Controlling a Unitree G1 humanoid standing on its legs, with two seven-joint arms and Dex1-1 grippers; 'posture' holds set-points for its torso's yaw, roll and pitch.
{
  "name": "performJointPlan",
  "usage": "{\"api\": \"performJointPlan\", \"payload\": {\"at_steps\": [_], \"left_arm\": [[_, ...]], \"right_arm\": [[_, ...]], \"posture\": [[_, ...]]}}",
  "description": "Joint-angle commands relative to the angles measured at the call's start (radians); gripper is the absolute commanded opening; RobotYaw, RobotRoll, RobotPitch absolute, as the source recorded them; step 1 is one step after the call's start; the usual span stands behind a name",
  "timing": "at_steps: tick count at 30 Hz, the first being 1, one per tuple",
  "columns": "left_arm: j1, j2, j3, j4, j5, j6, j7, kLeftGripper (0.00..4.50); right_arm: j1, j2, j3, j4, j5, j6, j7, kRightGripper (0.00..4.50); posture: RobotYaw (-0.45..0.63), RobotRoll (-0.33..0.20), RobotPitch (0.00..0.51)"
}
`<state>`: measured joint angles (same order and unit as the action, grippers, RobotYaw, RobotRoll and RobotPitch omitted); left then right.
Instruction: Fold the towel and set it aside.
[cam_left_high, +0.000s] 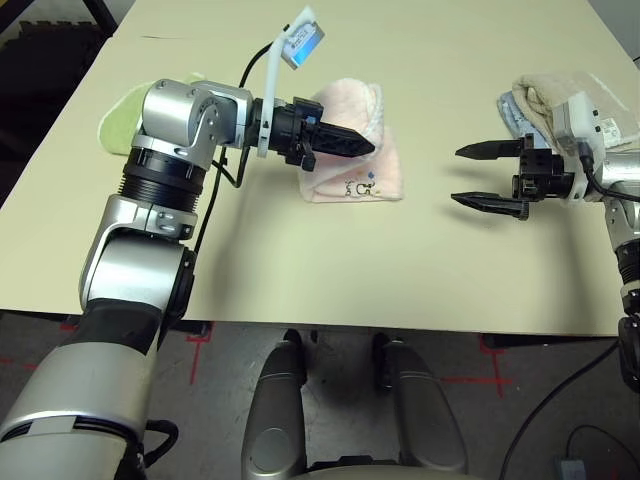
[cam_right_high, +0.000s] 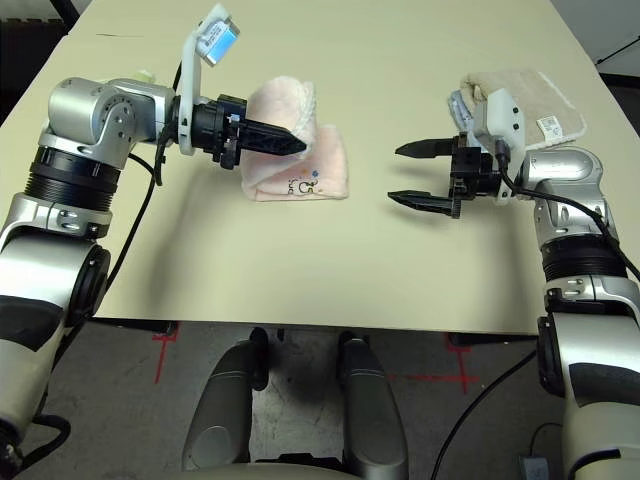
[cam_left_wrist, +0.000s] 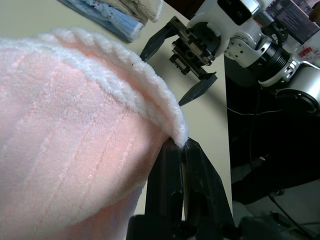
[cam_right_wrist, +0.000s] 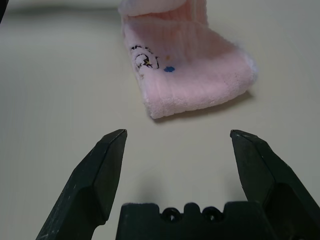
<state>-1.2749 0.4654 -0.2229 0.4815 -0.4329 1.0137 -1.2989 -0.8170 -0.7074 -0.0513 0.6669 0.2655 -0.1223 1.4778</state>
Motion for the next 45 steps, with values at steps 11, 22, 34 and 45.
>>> {"api": "performJointPlan", "payload": {"at_steps": [11, 22, 34, 45], "left_arm": [[-0.006, -0.068, -0.068, 0.057, 0.056, -0.056, 0.006, 0.02], [-0.010, -0.127, -0.069, 0.117, 0.117, -0.123, 0.018, 1.09], [0.013, -0.008, 0.072, 0.079, 0.066, -0.382, -0.160, 4.44], [0.179, 0.077, 0.161, 0.142, 0.103, -0.769, -0.194, 4.50]], "right_arm": [[0.025, -0.013, -0.010, -0.038, 0.017, 0.009, -0.004, 4.50], [0.028, -0.012, -0.007, -0.054, 0.019, 0.016, -0.008, 4.50], [-0.004, -0.004, -0.003, -0.029, 0.017, 0.012, -0.004, 4.50], [-0.063, 0.061, 0.001, -0.001, 0.031, 0.004, -0.002, 4.12]], "posture": [[-0.01, 0.000, 0.247], [-0.02, 0.000, 0.251], [-0.01, 0.000, 0.255], [0.02, 0.000, 0.257]]}}
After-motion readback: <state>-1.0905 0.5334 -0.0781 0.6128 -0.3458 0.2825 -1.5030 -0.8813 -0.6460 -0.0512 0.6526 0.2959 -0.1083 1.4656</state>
